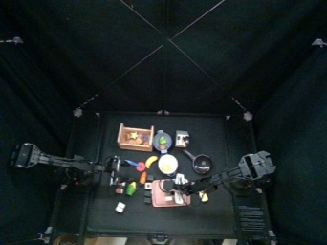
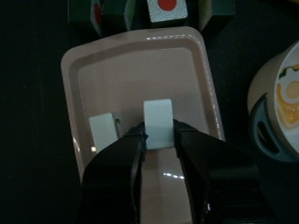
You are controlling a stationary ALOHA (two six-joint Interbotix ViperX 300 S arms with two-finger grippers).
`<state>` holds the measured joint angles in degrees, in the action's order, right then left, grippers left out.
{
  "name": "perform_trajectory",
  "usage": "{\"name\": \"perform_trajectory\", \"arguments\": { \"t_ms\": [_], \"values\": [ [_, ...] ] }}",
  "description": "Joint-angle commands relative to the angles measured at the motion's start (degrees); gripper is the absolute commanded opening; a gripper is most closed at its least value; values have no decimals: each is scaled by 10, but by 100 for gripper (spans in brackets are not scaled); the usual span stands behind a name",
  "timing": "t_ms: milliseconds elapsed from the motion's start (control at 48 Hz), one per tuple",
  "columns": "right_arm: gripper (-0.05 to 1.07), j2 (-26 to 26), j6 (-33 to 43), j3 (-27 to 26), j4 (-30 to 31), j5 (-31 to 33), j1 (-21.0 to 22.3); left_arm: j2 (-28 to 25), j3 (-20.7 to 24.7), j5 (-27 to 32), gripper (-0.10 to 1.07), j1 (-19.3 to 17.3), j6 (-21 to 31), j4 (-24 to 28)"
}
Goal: Place sushi piece in pot
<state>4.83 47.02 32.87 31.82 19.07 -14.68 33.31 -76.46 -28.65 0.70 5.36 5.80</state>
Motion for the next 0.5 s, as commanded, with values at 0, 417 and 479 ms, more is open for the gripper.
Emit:
{"name": "perform_trajectory", "arguments": {
  "t_ms": [0,417,479],
  "values": [
    [59,-40,1,-4,4,10,0,-1,6,-2,98,1,0,-1],
    [59,-150,23,37,-25,87,-3,-1,6,-2,98,1,2,-1],
    [59,-163,49,53,-21,89,-3,-1,6,-2,98,1,2,-1]
  ]
}}
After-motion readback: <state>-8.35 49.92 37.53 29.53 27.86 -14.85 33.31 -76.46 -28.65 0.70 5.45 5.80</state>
